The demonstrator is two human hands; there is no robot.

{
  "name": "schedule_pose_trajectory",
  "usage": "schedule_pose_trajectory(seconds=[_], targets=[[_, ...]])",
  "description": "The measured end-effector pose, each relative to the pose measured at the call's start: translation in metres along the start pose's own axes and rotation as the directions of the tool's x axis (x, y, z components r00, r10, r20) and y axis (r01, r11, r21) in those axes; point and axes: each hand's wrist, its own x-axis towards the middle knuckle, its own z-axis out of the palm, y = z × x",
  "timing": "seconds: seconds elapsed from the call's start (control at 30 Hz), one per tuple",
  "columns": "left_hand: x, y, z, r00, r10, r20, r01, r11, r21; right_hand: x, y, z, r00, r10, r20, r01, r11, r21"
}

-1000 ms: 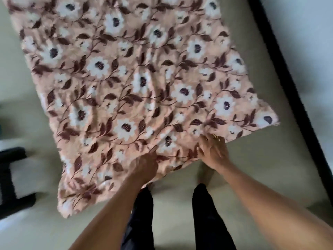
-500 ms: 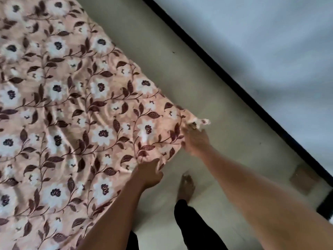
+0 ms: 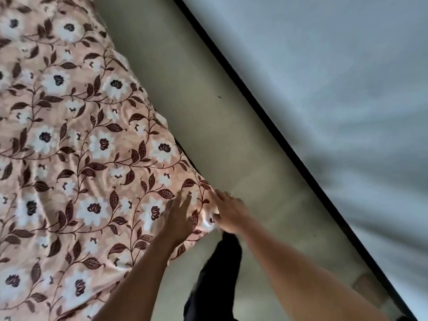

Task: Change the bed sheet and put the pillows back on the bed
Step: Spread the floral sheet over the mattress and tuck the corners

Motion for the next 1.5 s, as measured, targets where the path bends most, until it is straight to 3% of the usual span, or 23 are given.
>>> schedule_pose_trajectory(seconds=[0.1, 0.23, 0.4, 0.43, 0.47, 0.5, 0.53, 0.57, 0.63, 0.7, 0.77, 0.83, 0.93, 1.03, 1.1, 1.2, 1.23, 1.27, 1.37, 1.5], targets=[[0.014, 0.018, 0.022, 0.983, 0.011, -0.184, -0.033, 0.992, -0.118, 0.007, 0.019, 0.003, 0.974, 0.05, 0.22, -0.039, 0.998, -0.055], [0.013, 0.055, 0.008, 0.905, -0.143, -0.4, 0.014, 0.951, -0.309, 0.024, 0.039, -0.03, 0.898, 0.182, 0.401, -0.154, 0.983, -0.103], [0.027, 0.081, 0.002, 0.875, -0.484, -0.014, 0.394, 0.729, -0.559, 0.059, 0.05, -0.088, 0.931, 0.184, 0.316, -0.216, 0.974, 0.068], [0.03, 0.091, 0.003, 0.839, -0.539, 0.079, 0.449, 0.603, -0.659, 0.073, 0.05, -0.096, 0.936, 0.17, 0.309, -0.206, 0.975, 0.085], [0.034, 0.104, 0.001, 0.788, -0.58, 0.206, 0.489, 0.389, -0.781, 0.087, 0.049, -0.103, 0.935, 0.166, 0.312, -0.204, 0.975, 0.091], [0.038, 0.12, 0.003, 0.739, -0.573, 0.355, 0.484, 0.084, -0.871, 0.102, 0.045, -0.109, 0.933, 0.151, 0.327, -0.191, 0.977, 0.094], [0.043, 0.136, 0.007, 0.708, -0.498, 0.5, 0.436, -0.248, -0.865, 0.117, 0.039, -0.114, 0.93, 0.144, 0.339, -0.183, 0.98, 0.084], [0.048, 0.149, 0.013, 0.699, -0.415, 0.582, 0.361, -0.497, -0.789, 0.134, 0.035, -0.118, 0.929, 0.143, 0.342, -0.179, 0.981, 0.078], [0.067, 0.17, 0.037, 0.688, -0.344, 0.639, 0.162, -0.785, -0.598, 0.172, 0.02, -0.116, 0.932, 0.116, 0.344, -0.149, 0.986, 0.071], [0.09, 0.186, 0.058, 0.685, -0.325, 0.652, -0.044, -0.912, -0.408, 0.206, 0.014, -0.104, 0.935, 0.072, 0.347, -0.13, 0.98, 0.148], [0.113, 0.198, 0.064, 0.691, -0.242, 0.681, -0.165, -0.97, -0.177, 0.229, 0.013, -0.089, 0.924, 0.042, 0.381, -0.161, 0.945, 0.284], [0.135, 0.209, 0.067, 0.667, -0.177, 0.724, -0.261, -0.965, 0.005, 0.236, 0.001, -0.081, 0.9, 0.017, 0.435, -0.206, 0.896, 0.392], [0.153, 0.209, 0.072, 0.567, -0.262, 0.781, -0.543, -0.832, 0.115, 0.241, -0.014, -0.072, 0.884, 0.031, 0.466, -0.27, 0.849, 0.455], [0.156, 0.194, 0.084, 0.461, -0.258, 0.849, -0.705, -0.688, 0.175, 0.248, -0.007, -0.062, 0.953, 0.081, 0.291, -0.185, 0.917, 0.352], [0.156, 0.192, 0.095, 0.393, -0.197, 0.898, -0.708, -0.688, 0.159, 0.259, 0.005, -0.056, 0.982, 0.075, 0.171, -0.105, 0.98, 0.169], [0.153, 0.198, 0.105, 0.225, -0.119, 0.967, -0.712, -0.697, 0.08, 0.279, 0.01, -0.039, 0.981, 0.101, 0.167, -0.116, 0.99, 0.081], [0.151, 0.202, 0.104, 0.217, -0.115, 0.969, -0.681, -0.729, 0.066, 0.286, 0.008, -0.036, 0.979, 0.124, 0.162, -0.139, 0.987, 0.083], [0.146, 0.208, 0.104, 0.254, -0.104, 0.962, -0.637, -0.766, 0.085, 0.283, 0.0, -0.034, 0.976, 0.134, 0.171, -0.143, 0.989, 0.045], [0.121, 0.221, 0.096, 0.413, -0.119, 0.903, -0.572, -0.805, 0.156, 0.256, -0.021, -0.044, 0.968, 0.154, 0.197, -0.117, 0.975, -0.188], [0.085, 0.212, 0.083, 0.377, -0.19, 0.907, -0.61, -0.788, 0.088, 0.183, -0.047, -0.077, 0.953, 0.026, 0.302, 0.152, 0.819, -0.553]])
